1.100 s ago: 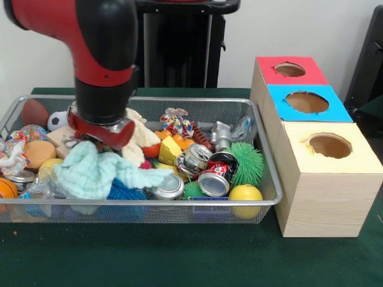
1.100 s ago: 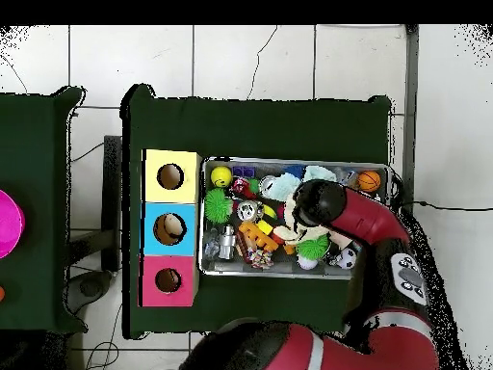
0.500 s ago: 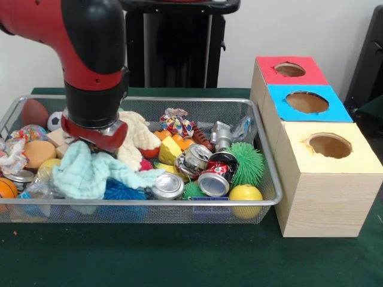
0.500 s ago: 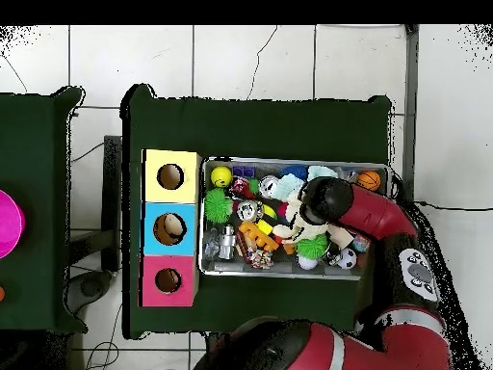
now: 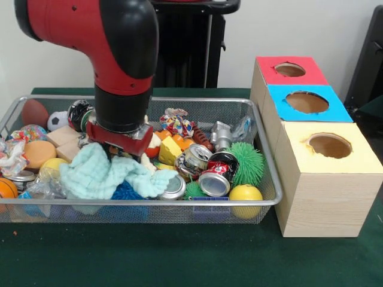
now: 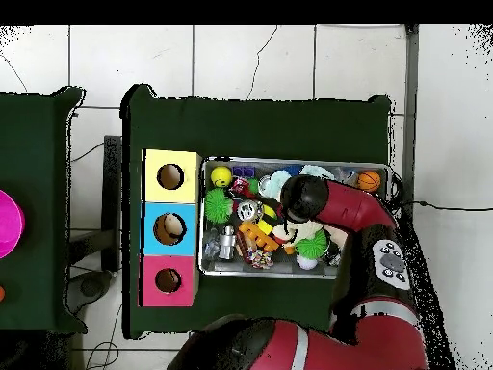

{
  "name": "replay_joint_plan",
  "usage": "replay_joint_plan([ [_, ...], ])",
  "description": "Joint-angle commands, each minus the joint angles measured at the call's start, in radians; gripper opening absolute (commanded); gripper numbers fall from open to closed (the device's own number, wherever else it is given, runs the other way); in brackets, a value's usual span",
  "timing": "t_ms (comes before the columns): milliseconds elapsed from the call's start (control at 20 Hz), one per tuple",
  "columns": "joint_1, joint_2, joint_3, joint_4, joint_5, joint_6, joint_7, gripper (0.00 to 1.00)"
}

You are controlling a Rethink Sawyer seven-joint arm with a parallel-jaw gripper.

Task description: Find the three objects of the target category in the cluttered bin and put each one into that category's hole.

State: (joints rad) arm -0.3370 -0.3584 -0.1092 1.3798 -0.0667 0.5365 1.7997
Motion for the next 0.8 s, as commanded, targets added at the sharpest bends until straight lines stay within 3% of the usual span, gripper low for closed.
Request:
replay_joint_plan([
  [50, 0.022, 0.059, 0.017, 0.018, -0.049, -0.068, 0.102, 1.0],
  [800, 0.095, 0.066, -0.031, 0.02, -0.01, -0.084, 0.159, 1.0],
])
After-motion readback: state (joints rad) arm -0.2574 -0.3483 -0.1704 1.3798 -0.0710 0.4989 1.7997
